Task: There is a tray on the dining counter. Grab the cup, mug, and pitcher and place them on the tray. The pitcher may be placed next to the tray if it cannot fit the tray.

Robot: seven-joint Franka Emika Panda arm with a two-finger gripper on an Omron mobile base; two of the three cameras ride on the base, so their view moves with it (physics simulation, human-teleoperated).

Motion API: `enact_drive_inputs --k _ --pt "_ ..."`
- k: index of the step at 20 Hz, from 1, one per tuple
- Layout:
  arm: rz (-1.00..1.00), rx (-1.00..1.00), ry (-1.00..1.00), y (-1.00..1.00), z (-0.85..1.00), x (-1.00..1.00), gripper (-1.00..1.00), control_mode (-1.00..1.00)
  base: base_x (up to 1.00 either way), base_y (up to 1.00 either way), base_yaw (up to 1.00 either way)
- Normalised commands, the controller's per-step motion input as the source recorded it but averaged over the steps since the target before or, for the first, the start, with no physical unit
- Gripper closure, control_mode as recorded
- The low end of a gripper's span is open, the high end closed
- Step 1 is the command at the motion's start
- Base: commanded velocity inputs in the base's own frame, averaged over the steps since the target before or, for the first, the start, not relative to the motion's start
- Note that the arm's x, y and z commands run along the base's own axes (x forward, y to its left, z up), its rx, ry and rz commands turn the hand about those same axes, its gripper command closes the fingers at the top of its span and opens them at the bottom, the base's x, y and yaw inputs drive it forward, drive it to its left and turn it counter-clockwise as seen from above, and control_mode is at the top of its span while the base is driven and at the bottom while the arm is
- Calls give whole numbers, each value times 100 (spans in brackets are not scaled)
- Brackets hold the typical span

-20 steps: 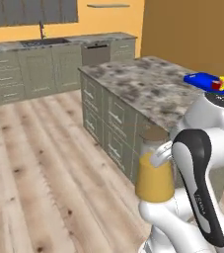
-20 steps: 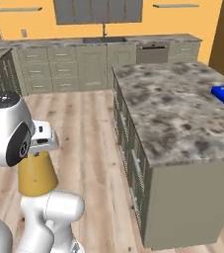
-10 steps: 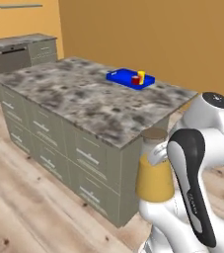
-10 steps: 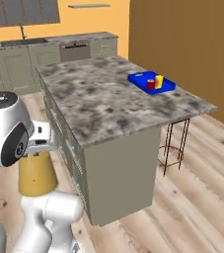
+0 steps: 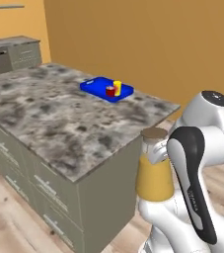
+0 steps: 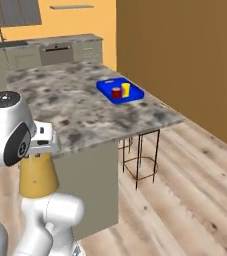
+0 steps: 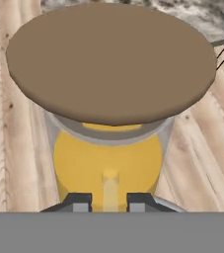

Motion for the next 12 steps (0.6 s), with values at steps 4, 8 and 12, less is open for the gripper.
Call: enact_drive_inputs --k 4,8,12 --pt "0 0 0 0 0 0 100 100 100 -100 0" --pt "0 0 0 0 0 0 100 100 100 -100 0" --pt "0 0 0 0 0 0 100 100 100 -100 0"
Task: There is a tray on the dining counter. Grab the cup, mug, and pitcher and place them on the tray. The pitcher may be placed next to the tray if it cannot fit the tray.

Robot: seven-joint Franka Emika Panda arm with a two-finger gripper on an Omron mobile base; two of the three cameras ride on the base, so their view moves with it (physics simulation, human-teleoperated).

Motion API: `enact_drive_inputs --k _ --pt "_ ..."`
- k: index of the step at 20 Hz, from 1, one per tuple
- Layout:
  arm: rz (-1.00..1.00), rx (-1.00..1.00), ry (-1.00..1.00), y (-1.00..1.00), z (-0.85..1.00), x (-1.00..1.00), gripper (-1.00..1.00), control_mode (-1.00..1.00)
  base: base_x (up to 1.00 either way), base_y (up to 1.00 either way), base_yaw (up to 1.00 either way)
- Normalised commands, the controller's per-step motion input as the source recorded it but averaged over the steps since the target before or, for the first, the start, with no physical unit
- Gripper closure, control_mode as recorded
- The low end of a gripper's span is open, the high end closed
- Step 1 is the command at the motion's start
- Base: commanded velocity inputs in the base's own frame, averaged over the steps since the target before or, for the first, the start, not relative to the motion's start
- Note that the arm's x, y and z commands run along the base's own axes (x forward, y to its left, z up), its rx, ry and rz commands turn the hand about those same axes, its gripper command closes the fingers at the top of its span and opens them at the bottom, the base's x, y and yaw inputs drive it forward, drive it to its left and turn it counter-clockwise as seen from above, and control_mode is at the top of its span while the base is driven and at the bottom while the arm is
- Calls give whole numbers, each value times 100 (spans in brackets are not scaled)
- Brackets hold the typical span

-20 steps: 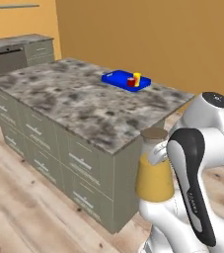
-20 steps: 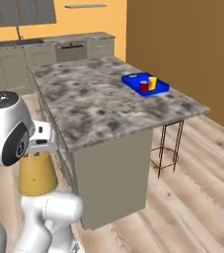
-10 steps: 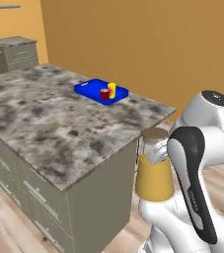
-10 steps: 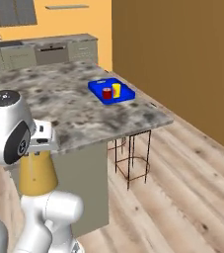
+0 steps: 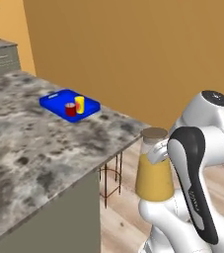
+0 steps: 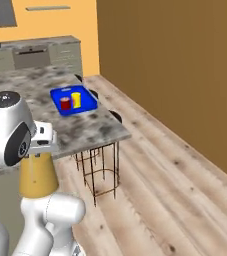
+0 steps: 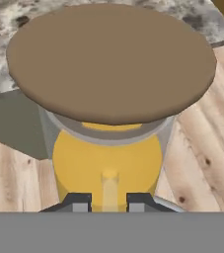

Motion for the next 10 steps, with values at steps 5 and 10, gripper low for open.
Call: enact_drive_inputs --k 5,10 --pt "0 0 0 0 0 0 100 100 100 -100 0" --pt "0 0 0 0 0 0 100 100 100 -100 0"
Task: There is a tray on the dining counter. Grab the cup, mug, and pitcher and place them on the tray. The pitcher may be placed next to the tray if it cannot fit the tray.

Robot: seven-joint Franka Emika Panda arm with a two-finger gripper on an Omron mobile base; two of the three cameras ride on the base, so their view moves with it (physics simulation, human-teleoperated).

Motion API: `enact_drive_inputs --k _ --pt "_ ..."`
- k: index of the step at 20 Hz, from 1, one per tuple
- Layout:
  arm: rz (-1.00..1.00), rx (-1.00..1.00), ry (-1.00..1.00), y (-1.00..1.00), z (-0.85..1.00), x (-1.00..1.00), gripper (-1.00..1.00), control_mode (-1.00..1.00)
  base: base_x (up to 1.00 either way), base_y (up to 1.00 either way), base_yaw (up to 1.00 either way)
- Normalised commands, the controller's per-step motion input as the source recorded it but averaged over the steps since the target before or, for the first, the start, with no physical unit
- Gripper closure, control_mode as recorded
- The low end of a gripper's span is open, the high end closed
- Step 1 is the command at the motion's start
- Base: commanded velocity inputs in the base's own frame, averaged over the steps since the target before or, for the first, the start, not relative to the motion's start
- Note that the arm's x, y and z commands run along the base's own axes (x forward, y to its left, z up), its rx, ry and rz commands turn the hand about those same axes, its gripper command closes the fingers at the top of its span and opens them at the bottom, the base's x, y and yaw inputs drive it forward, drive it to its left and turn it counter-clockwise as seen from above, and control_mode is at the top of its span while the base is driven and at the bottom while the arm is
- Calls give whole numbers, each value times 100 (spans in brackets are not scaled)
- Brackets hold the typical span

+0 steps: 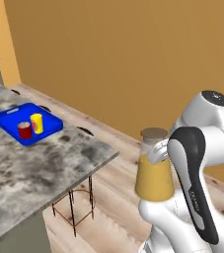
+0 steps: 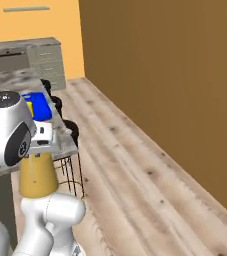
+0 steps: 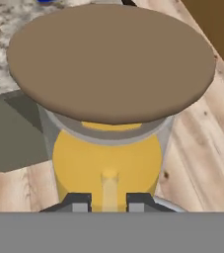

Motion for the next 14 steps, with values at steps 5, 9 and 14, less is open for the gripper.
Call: enact_drive_inputs --k 5,9,14 --pt "0 0 0 0 0 0 100 100 100 -100 1" --pt "0 0 0 0 0 0 100 100 73 -94 52" --pt "0 0 0 0 0 0 100 100 27 -64 100"
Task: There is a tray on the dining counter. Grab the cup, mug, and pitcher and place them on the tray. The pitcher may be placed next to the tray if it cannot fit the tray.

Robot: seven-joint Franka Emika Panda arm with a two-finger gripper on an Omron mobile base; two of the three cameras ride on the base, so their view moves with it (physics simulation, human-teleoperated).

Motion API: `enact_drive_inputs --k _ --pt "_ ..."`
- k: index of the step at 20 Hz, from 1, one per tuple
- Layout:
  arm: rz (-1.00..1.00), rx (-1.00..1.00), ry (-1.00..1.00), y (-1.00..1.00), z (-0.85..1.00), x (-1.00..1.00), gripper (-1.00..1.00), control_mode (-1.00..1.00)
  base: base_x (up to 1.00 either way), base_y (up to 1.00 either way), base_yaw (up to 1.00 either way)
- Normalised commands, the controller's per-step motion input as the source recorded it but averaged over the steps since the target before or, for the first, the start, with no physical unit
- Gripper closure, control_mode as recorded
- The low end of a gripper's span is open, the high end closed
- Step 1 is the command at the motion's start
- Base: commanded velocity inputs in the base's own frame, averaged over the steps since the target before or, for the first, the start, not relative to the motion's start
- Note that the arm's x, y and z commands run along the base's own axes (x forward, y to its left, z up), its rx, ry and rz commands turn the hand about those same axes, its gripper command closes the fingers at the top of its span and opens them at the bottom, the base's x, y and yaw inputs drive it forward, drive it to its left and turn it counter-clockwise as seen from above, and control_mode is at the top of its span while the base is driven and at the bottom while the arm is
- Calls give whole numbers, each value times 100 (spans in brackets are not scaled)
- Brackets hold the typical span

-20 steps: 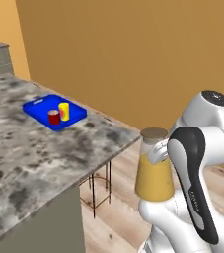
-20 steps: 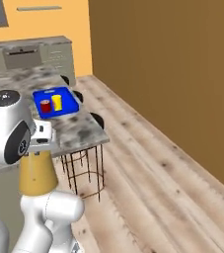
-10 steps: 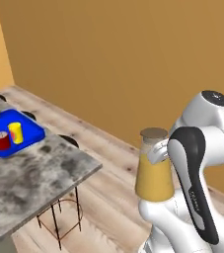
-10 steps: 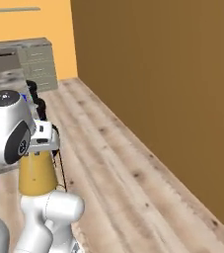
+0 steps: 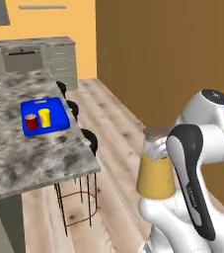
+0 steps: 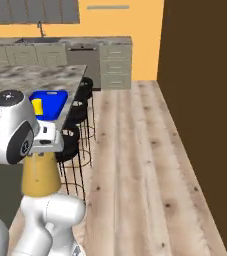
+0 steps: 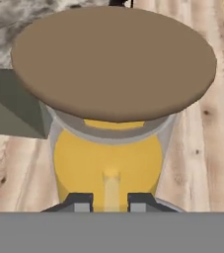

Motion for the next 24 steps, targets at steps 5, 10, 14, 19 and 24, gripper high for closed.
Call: enact_drive_inputs --k 5,10,14,19,24 --pt "0 0 0 0 0 0 100 100 16 -78 96" --pt "0 0 0 0 0 0 100 100 20 -96 81" --pt "0 0 0 0 0 0 100 100 23 -100 67" --pt "0 0 0 0 0 0 100 100 29 -100 56" --pt "0 0 0 0 0 0 100 100 57 -100 48"
